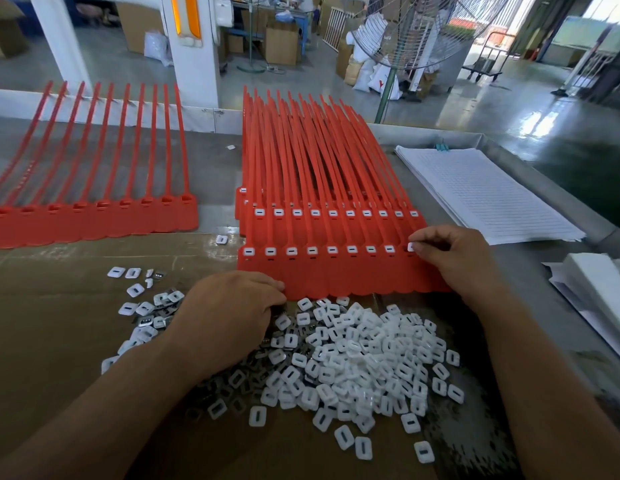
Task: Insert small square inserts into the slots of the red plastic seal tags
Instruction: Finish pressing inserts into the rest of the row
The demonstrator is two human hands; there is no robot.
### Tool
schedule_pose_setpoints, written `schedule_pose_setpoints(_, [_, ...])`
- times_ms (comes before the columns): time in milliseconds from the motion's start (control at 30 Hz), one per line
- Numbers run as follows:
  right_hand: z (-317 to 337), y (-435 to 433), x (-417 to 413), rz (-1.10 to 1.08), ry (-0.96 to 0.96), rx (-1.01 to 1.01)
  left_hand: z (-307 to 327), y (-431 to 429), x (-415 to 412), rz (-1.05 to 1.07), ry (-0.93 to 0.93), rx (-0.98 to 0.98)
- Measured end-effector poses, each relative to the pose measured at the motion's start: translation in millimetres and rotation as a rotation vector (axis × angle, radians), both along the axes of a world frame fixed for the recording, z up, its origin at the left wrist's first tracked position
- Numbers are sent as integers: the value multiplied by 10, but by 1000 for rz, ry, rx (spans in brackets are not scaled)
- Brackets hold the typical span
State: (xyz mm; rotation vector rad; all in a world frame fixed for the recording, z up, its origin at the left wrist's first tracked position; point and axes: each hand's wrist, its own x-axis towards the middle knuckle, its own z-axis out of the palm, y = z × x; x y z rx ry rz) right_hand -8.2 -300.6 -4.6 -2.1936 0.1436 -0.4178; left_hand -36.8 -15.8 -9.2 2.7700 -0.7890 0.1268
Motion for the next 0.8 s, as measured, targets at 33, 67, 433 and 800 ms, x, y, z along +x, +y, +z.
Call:
schedule_pose_setpoints(33, [-11, 8, 6, 3, 7, -9, 2, 0, -1, 1, 0, -2])
schedule_pose_setpoints(67, [-21, 15, 13, 9, 15, -9, 4, 0, -1, 1, -1, -5])
schedule_pose_setpoints(433, [-74, 13, 62, 17, 55, -73, 22, -7, -9, 3, -1, -8])
schedule_pose_setpoints(800, [-77, 15, 111, -36, 110, -91, 32, -3, 5, 1, -5, -9])
